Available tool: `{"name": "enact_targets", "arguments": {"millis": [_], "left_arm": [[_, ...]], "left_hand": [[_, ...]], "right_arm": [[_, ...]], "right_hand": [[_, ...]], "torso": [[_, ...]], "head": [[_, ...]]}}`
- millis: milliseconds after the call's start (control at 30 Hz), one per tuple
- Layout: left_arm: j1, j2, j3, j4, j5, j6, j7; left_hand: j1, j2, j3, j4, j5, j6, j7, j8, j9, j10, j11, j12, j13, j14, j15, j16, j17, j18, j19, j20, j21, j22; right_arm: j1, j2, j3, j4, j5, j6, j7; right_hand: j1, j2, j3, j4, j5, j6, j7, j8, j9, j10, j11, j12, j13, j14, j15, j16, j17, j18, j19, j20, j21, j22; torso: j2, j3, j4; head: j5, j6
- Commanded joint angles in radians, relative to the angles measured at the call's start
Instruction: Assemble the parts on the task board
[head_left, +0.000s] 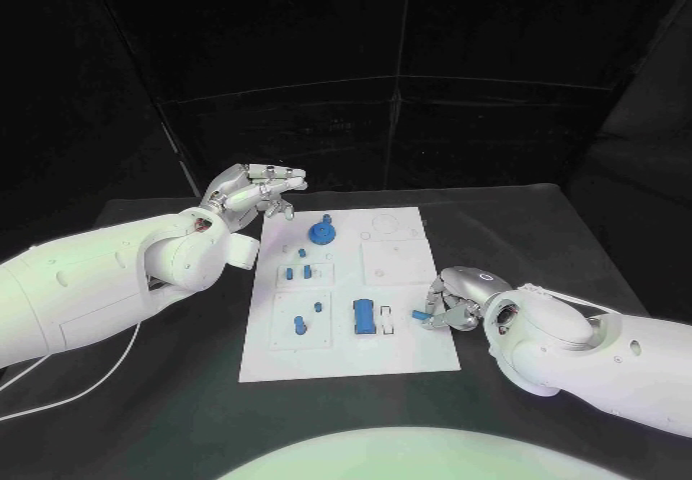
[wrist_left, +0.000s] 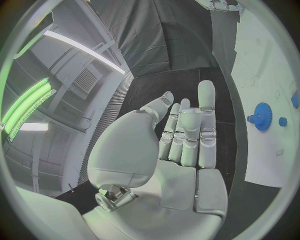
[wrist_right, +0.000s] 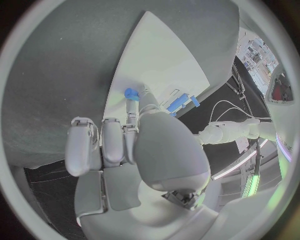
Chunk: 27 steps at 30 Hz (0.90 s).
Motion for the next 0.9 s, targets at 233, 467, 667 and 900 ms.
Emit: {"name": "enact_targets", "arguments": {"millis": [233,467,667,900], "left_arm": [[0.001,0.001,-0.001,0.000,0.002,0.011,0.005],[0.001,0.001,-0.003,0.000,0.002,0.011,0.004],[0.001,0.002,-0.004,0.000,0.002,0.011,0.004],[0.002,0.001,-0.004,0.002,0.002,0.010,0.005]], "left_hand": [[0.008,-0.001,0.003,0.003,0.001,-0.006,-0.003,0.004,-0.001,-0.005,0.001,0.005,-0.001,-0.001,0.005,0.004,-0.001,0.006,0.006,-0.002,-0.006,-0.002],[0.008,-0.001,0.003,0.003,0.001,-0.006,-0.003,0.004,-0.001,-0.005,0.001,0.005,-0.001,-0.001,0.005,0.004,-0.001,0.006,0.006,-0.002,-0.006,-0.002],[0.008,-0.001,0.003,0.003,0.001,-0.006,-0.003,0.004,-0.001,-0.005,0.001,0.005,-0.001,-0.001,0.005,0.004,-0.001,0.006,0.006,-0.002,-0.006,-0.002],[0.008,-0.001,0.003,0.003,0.001,-0.006,-0.003,0.004,-0.001,-0.005,0.001,0.005,-0.001,-0.001,0.005,0.004,-0.001,0.006,0.006,-0.002,-0.006,-0.002]], "right_arm": [[-0.005,-0.001,-0.004,0.007,-0.047,0.033,-0.022],[-0.004,-0.015,-0.004,0.049,-0.012,-0.025,-0.022],[-0.004,-0.025,-0.003,0.087,0.012,-0.094,-0.020],[-0.003,-0.014,-0.003,0.102,0.064,-0.150,-0.018]], "right_hand": [[-0.020,0.016,0.057,0.039,0.125,0.017,-0.001,-0.028,-0.002,0.018,-0.002,-0.009,0.088,0.049,-0.003,-0.003,0.002,-0.002,0.012,0.000,-0.005,0.002],[-0.044,0.010,0.107,0.066,0.191,0.032,-0.006,-0.041,0.001,0.025,-0.008,0.000,0.094,0.049,-0.007,-0.003,0.003,-0.004,0.016,-0.004,0.001,0.011],[-0.057,-0.006,0.137,0.080,0.214,0.037,-0.007,-0.049,0.004,0.028,-0.009,0.004,0.097,0.050,-0.008,-0.003,0.003,-0.004,0.018,-0.006,0.002,0.013],[-0.070,-0.019,0.152,0.091,0.215,0.042,-0.008,-0.053,0.007,0.029,-0.009,0.005,0.098,0.050,-0.009,-0.003,0.003,-0.005,0.018,-0.006,0.003,0.014]], "torso": [[0.000,-0.0003,0.0010],[0.000,-0.0015,0.0005],[0.000,-0.0019,0.0006],[0.001,-0.0014,-0.0014]], "head": [[0.002,0.000],[0.005,0.001],[0.006,0.003],[0.010,0.001]]}}
